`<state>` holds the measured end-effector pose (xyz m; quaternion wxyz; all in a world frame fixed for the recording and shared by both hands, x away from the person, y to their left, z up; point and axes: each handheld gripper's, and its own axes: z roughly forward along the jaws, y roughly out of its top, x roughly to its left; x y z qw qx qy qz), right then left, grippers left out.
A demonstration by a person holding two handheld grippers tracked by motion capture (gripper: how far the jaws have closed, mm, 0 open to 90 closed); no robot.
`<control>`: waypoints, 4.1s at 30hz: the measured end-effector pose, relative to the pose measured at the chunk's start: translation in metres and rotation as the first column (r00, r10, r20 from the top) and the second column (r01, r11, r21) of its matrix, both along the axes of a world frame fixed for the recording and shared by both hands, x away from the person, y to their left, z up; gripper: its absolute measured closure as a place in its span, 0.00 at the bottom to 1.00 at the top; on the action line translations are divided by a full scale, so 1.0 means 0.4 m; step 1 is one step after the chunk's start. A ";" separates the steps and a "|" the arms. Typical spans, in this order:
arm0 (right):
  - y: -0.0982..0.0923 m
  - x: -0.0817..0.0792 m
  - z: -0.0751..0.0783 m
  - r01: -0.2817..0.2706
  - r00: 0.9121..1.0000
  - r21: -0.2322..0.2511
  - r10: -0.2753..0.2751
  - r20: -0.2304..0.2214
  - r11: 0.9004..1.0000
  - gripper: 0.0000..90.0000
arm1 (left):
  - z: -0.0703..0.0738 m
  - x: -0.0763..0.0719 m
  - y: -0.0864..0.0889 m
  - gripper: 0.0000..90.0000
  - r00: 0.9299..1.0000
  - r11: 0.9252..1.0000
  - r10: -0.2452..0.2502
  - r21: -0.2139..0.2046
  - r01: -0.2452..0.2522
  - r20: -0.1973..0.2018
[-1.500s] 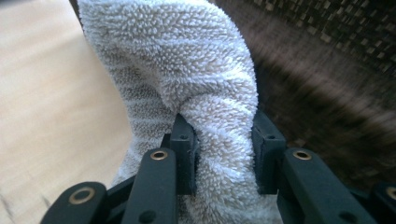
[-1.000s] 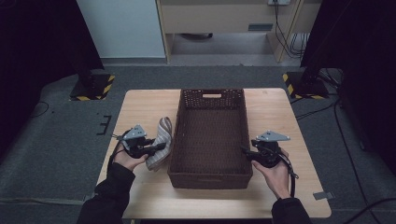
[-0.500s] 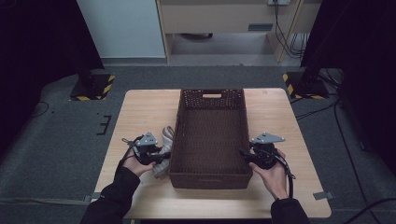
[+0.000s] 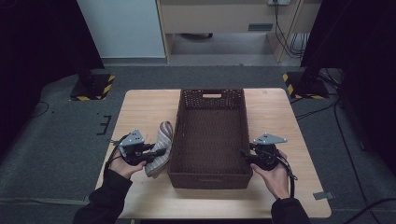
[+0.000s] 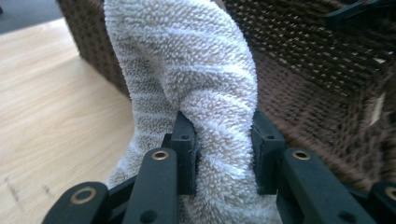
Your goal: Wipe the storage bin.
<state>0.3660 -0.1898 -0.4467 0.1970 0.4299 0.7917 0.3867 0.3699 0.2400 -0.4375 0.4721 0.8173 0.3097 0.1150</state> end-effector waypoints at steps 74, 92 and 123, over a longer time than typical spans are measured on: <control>0.014 -0.018 -0.005 0.018 1.000 -0.002 -0.018 -0.005 1.000 0.67 | -0.119 -0.086 -0.018 0.74 0.990 0.988 -0.066 0.134 0.083 -0.122; 0.032 -0.019 -0.006 0.038 0.999 0.022 -0.037 -0.014 0.999 0.68 | -0.056 -0.120 0.019 0.74 0.997 0.993 -0.061 0.094 0.066 -0.050; 0.027 -0.015 -0.006 0.023 1.000 0.021 -0.023 -0.010 0.999 0.66 | -0.110 -0.147 -0.004 0.74 0.990 0.986 0.001 0.167 0.023 -0.143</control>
